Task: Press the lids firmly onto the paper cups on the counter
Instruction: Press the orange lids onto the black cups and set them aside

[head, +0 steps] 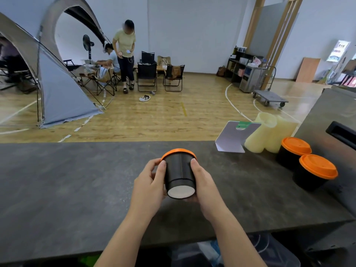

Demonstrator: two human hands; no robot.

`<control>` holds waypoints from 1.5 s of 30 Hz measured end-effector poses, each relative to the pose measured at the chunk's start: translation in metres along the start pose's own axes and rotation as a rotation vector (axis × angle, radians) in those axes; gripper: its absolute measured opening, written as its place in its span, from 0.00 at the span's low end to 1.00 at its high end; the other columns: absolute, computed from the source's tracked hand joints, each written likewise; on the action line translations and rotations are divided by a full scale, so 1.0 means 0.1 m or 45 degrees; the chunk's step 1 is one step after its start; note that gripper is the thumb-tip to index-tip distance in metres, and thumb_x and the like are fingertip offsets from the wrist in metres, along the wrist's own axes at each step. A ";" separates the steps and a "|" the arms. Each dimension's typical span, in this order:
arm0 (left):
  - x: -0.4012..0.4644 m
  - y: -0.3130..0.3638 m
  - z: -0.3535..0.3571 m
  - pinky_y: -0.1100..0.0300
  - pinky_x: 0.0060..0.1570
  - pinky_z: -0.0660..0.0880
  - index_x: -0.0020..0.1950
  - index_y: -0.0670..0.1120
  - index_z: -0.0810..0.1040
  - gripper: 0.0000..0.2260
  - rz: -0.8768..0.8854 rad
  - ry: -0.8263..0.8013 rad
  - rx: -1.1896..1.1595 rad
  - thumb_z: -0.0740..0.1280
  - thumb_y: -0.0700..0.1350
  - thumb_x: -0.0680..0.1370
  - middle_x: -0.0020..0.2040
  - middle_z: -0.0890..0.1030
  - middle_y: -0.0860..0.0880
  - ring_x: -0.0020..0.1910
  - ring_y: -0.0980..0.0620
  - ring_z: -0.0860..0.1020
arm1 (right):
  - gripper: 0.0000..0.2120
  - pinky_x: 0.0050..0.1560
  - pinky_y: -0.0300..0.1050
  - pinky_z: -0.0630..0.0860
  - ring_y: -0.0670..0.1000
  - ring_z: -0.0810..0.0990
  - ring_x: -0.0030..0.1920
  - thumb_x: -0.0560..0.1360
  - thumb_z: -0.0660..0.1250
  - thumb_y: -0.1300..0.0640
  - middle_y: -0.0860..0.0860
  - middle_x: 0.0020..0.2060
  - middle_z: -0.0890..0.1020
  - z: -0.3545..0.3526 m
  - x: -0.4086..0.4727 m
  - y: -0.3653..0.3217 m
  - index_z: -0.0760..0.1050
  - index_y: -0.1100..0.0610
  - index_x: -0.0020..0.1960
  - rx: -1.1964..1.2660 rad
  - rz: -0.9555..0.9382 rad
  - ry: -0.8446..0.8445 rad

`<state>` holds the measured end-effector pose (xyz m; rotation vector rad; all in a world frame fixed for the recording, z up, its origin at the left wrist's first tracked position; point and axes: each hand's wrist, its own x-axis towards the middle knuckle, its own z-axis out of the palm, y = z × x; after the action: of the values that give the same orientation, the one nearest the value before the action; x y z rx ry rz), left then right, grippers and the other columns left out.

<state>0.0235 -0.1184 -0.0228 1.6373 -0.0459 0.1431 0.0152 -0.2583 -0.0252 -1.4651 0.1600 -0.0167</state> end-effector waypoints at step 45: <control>-0.67 -0.10 -1.23 0.55 0.59 0.77 0.71 0.60 0.70 0.21 0.120 -0.048 -0.406 0.54 0.59 0.79 0.66 0.78 0.57 0.65 0.53 0.77 | 0.21 0.61 0.47 0.77 0.47 0.79 0.64 0.77 0.61 0.40 0.46 0.64 0.80 1.14 -0.91 0.17 0.71 0.41 0.70 -0.034 -0.239 -0.291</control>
<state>-0.0493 0.0006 -0.0330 1.3196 -0.1670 0.1678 -0.0626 -0.1342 -0.0216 -1.4926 -0.1637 0.0007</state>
